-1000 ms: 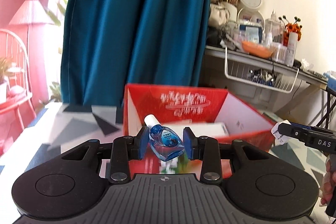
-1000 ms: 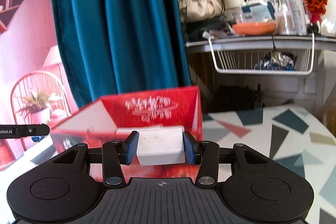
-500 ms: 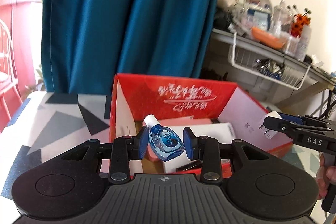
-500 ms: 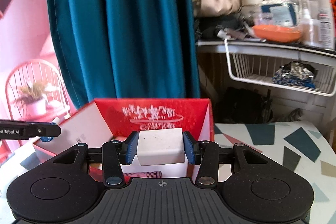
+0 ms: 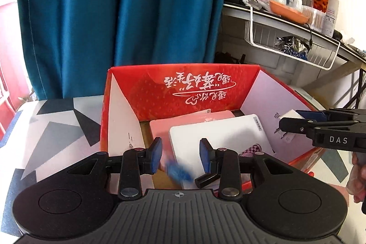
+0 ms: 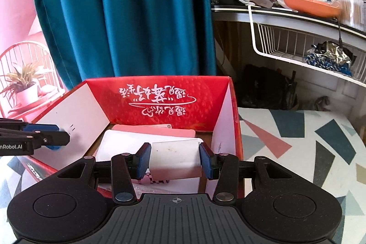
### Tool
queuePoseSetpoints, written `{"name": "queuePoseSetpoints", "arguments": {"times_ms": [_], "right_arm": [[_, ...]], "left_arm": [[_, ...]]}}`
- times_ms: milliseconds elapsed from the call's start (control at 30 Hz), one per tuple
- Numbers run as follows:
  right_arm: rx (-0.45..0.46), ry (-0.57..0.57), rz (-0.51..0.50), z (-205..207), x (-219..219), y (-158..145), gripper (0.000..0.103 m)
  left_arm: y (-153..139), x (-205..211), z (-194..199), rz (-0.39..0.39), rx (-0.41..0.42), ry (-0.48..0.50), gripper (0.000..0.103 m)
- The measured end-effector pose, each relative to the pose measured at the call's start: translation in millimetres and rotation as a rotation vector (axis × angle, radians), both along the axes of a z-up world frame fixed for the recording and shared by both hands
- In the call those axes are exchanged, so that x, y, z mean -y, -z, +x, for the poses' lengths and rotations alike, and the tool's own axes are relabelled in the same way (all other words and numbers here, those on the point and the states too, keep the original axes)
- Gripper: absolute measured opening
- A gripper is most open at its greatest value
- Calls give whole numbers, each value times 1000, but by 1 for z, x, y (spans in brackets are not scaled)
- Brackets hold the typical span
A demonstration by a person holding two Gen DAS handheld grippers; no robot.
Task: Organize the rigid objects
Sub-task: 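Open the left tool over the box while the right tool releases the charger into it, then withdraw both tools from the red box toward the lipstick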
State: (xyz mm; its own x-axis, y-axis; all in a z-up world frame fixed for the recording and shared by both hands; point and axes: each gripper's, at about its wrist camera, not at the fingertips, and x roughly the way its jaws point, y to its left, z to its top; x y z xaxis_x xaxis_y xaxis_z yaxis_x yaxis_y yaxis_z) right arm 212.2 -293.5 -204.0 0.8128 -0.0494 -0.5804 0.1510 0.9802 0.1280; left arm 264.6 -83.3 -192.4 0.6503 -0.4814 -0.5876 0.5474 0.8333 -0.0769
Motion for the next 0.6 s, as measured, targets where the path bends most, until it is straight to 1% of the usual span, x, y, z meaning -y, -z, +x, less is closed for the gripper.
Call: {"name": "queuePoseSetpoints", "arguments": {"times_ms": [100,133,167,200,233,267,300,333,367,400,433,467,500,567,600], "right_arm": [[-1,0,-8,0,-1,0,43],[4,2,-4,-1,0,0,43],[11,6,2,-3,0,-1,43],[20,11,7,-5,1,-1,44],[32,12,8,-8,1,-2,46],[43,13,4,-11,0,-2,52],[59,13,-2,-14,0,-3,57],[80,11,-6,-18,-1,-5,60],[98,7,-12,-22,-2,-6,66],[118,4,-23,-27,-5,-8,72],[142,2,-41,-33,-8,-10,75],[161,1,-56,-37,-11,-12,82],[183,4,-72,-42,-14,-14,91],[227,15,-86,-54,-19,-16,100],[243,17,-86,-59,-21,-16,103]], "left_arm": [[-1,0,-1,3,4,-3,40],[-2,-1,-2,0,8,-7,45],[-3,-3,-3,-6,11,-12,55],[-5,-3,-4,-10,17,-18,60],[-7,-5,-7,-15,26,-25,69],[-9,-6,-9,-18,36,-33,77],[-10,-8,-12,-19,46,-40,81],[-13,-9,-15,-19,52,-47,89],[-15,-10,-20,-12,61,-66,95],[-18,-11,-24,-3,74,-87,97],[-21,-12,-30,1,87,-94,100],[-23,-12,-34,0,93,-95,103],[-24,-14,-39,-4,98,-100,103],[-26,-16,-48,-11,98,-108,103],[-25,-17,-52,-19,93,-108,103]]}}
